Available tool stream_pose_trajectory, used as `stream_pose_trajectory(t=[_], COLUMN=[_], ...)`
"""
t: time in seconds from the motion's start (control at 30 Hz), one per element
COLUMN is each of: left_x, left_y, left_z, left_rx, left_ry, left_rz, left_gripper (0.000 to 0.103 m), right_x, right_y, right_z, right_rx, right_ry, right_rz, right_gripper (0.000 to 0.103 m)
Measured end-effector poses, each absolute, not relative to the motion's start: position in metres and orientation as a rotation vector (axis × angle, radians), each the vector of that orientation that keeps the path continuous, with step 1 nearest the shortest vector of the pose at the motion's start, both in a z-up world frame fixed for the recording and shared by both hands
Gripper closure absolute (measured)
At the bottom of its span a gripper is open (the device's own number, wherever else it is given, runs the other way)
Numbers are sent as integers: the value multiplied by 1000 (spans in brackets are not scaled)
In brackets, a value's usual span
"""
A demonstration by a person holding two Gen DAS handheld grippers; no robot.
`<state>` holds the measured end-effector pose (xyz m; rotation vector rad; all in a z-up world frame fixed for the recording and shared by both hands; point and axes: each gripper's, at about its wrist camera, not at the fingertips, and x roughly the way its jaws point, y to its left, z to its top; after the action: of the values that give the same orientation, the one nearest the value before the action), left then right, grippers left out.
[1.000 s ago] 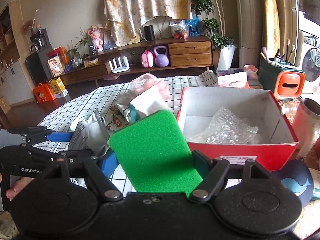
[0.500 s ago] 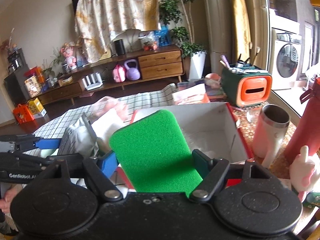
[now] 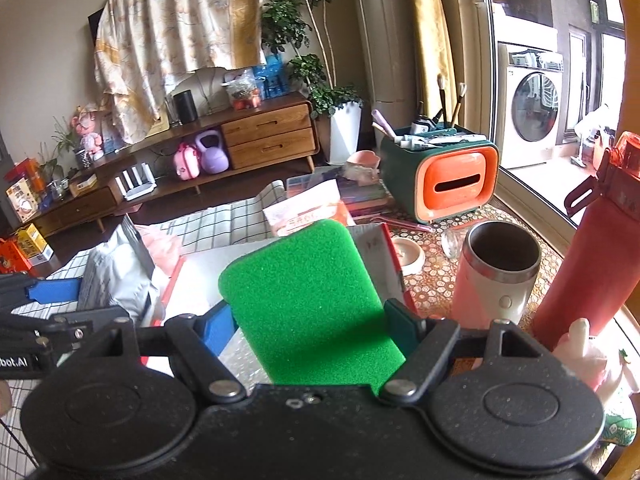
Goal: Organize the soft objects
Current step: 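Carry the white packet with the left tool while the right tool carries the sponge to the box, then open the left tool to drop the packet in the box while the right tool releases the sponge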
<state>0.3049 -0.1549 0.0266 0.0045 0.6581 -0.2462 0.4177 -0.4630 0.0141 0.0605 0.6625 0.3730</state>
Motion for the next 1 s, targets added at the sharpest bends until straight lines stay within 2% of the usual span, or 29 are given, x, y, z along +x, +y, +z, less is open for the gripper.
stream_pose_trajectory(t=[0.6, 1.0], left_x=[409, 437], left_y=[-176, -191], left_z=[-31, -73], left_rx=[-6, 27], left_ry=[783, 888], left_rz=[-154, -181], left_gripper=[31, 31], right_x=[471, 477], right_y=[-439, -418], right_z=[-42, -76], right_rx=[-87, -268], right_ry=[756, 838], right_rz=[388, 411], right_gripper=[27, 27])
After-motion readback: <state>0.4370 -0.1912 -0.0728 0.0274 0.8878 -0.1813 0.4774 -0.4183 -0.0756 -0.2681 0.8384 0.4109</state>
